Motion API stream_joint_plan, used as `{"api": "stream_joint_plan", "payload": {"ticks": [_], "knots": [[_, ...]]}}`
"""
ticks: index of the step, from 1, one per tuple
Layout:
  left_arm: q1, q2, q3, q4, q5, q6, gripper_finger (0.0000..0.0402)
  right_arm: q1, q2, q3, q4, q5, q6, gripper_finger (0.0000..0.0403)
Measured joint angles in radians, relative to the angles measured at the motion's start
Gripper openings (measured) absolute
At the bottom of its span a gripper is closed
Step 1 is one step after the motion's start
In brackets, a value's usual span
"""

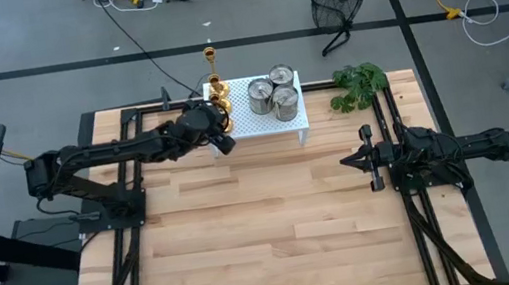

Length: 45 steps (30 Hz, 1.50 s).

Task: Pick & Place candle stick holders
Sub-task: Put the candle holder aligned with the other candle holder on the shelf, then return to Home Position

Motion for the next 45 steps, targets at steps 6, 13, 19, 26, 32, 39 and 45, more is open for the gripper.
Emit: {"api": "stream_joint_plan", "payload": {"ticks": [6, 13, 19, 26, 32, 39, 45], "knots": [[-0.038, -0.016, 0.002, 0.001, -0.001, -0.027, 0.0005, 0.0, 0.0, 0.0, 0.0, 0.0, 0.0, 0.0017], [-0.099, -0.074, 0.032, -0.014, 0.084, 0.004, 0.0004, 0.0, 0.0, 0.0, 0.001, 0.0, 0.0, 0.0017], [-0.146, -0.1, 0.045, -0.031, 0.202, 0.005, 0.0003, 0.0, 0.0, 0.0, 0.001, 0.0, 0.0, 0.0017], [-0.209, -0.099, 0.039, -0.079, 0.332, 0.063, 0.0002, 0.0, 0.0, 0.0, 0.001, 0.0, 0.0, 0.0017], [-0.239, -0.165, -0.066, -0.049, 0.399, 0.057, 0.0002, 0.0, 0.0, 0.0, 0.001, 0.0, 0.0, 0.0017], [-0.256, -0.285, -0.249, 0.11, 0.408, 0.058, 0.0001, 0.0, 0.0, 0.0, 0.001, 0.0, 0.0, 0.0017], [-0.262, -0.397, -0.393, 0.24, 0.409, 0.058, 0.0001, 0.0, 0.0, 0.0, 0.001, 0.0, 0.0, 0.0017]]}}
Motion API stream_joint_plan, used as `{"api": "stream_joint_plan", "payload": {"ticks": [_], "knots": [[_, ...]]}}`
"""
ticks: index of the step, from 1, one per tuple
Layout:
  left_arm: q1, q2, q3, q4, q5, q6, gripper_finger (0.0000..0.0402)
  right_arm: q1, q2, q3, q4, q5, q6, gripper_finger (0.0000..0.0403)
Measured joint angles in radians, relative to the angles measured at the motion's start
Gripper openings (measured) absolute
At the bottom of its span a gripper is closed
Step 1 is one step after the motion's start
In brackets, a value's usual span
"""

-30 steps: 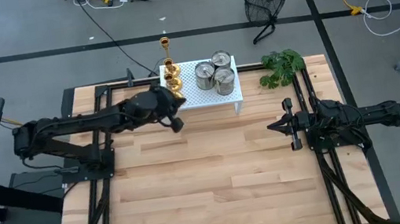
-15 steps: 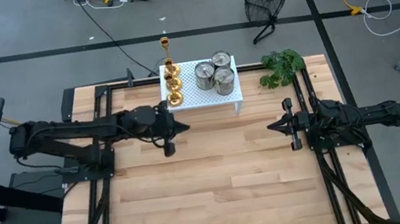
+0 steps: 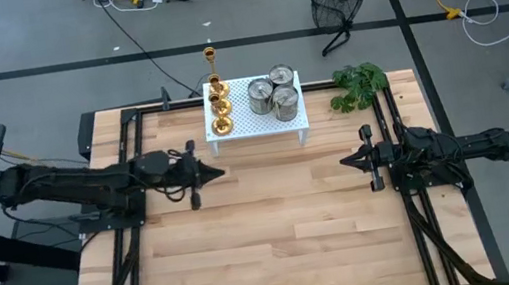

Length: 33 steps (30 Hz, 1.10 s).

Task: Pick & Place candle stick holders
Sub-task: Return to Home Position

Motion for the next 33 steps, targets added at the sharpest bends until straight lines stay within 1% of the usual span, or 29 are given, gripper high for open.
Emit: {"api": "stream_joint_plan", "payload": {"ticks": [2, 6, 9, 16, 22, 25, 33], "knots": [[0.0, -0.034, -0.052, 0.04, 0.006, 0.0, 0.0001, 0.0, 0.0, 0.0, 0.0, 0.0, 0.0, 0.0017], [0.0, -0.1, -0.159, 0.173, 0.024, -0.001, 0.0001, 0.0, 0.0, 0.0, 0.0, 0.0, 0.0, 0.0017], [0.0, -0.144, -0.228, 0.228, 0.036, -0.001, 0.0002, 0.0, 0.0, 0.0, 0.0, 0.0, 0.0, 0.0017], [0.0, -0.248, -0.353, 0.334, 0.132, -0.003, 0.0002, 0.0, 0.0, 0.0, 0.0, 0.0, 0.0, 0.0017], [0.0, -0.319, -0.411, 0.341, 0.165, -0.012, 0.0002, 0.0, 0.0, 0.0, 0.0, 0.0, 0.0, 0.0017], [0.0, -0.356, -0.432, 0.342, 0.167, -0.035, 0.0002, 0.0, 0.0, 0.0, 0.0, 0.0, 0.0, 0.0017], [0.0, -0.441, -0.478, 0.339, 0.169, -0.036, 0.0002, 0.0, 0.0, 0.0, 0.0, 0.0, 0.0, 0.0017]]}}
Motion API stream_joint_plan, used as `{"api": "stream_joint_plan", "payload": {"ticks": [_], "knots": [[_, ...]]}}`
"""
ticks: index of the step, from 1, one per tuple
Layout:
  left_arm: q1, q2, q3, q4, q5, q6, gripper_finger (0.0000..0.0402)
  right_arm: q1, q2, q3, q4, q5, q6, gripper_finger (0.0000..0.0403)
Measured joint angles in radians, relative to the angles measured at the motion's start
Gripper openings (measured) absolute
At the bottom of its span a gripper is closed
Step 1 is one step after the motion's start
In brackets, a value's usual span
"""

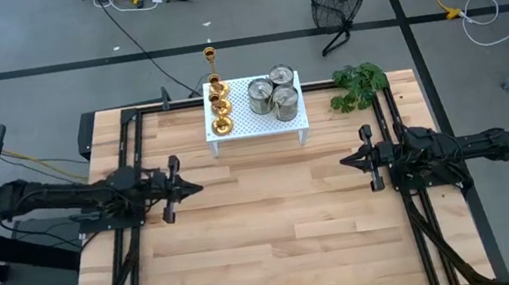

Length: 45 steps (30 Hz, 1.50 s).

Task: Pick & Place candle stick holders
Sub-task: Return to Home Position

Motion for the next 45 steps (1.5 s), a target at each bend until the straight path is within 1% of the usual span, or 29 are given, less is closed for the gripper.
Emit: {"api": "stream_joint_plan", "payload": {"ticks": [10, 14, 22, 27, 32, 39, 43, 45], "knots": [[0.0, -0.052, -0.012, -0.017, -0.004, -0.01, 0.0002, 0.0, 0.0, 0.0, 0.0, 0.0, 0.0, 0.0017], [0.0, -0.086, -0.012, -0.048, -0.004, -0.012, 0.0002, 0.0, 0.0, 0.0, 0.0, 0.0, 0.0, 0.0017], [0.0, -0.22, -0.012, -0.197, -0.006, -0.017, 0.0002, 0.0, 0.0, 0.0, 0.0, 0.0, 0.0, 0.0017], [0.0, -0.287, -0.013, -0.263, -0.006, -0.017, 0.0002, 0.0, 0.0, 0.0, 0.0, 0.0, 0.0, 0.0017], [0.0, -0.355, -0.013, -0.349, -0.028, -0.017, 0.0002, 0.0, 0.0, 0.0, 0.0, 0.0, 0.0, 0.0017], [0.0, -0.459, -0.013, -0.448, -0.034, -0.016, 0.0002, 0.0, 0.0, 0.0, 0.0, 0.0, 0.0, 0.0017], [0.0, -0.505, -0.013, -0.495, -0.054, -0.017, 0.0002, 0.0, 0.0, 0.0, 0.0, 0.0, 0.0, 0.0017], [0.0, -0.502, -0.013, -0.494, -0.055, -0.018, 0.0003, 0.0, 0.0, 0.0, 0.0, 0.0, 0.0, 0.0017]]}}
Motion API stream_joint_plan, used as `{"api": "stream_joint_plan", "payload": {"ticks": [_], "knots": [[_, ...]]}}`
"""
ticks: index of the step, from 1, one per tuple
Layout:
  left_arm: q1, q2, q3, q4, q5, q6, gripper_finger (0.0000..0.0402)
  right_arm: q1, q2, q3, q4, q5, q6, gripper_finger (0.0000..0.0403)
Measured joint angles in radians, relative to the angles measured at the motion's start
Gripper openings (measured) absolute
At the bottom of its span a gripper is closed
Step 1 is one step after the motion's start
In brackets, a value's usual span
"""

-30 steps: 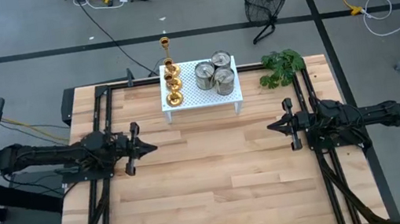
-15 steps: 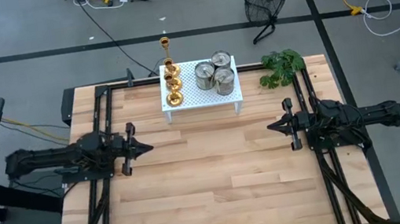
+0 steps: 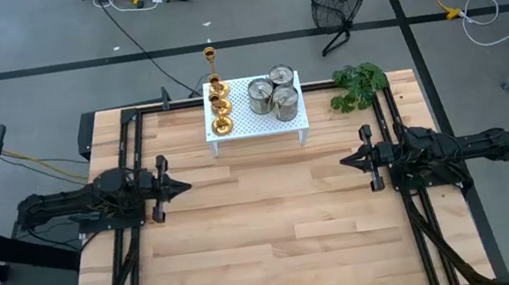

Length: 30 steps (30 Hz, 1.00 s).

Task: Pick & Place candle stick holders
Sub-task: Return to Home Position

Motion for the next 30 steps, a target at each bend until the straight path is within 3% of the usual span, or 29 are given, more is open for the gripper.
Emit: {"api": "stream_joint_plan", "payload": {"ticks": [16, 30], "knots": [[0.0, -0.001, 0.0, -0.013, 0.012, -0.054, 0.0003, 0.0, 0.0, 0.0, 0.0, 0.0, 0.0, 0.0017], [0.0, 0.001, -0.001, 0.022, -0.001, -0.085, 0.0028, 0.0, 0.0, 0.0, 0.0, 0.0, 0.0, 0.0017]]}}
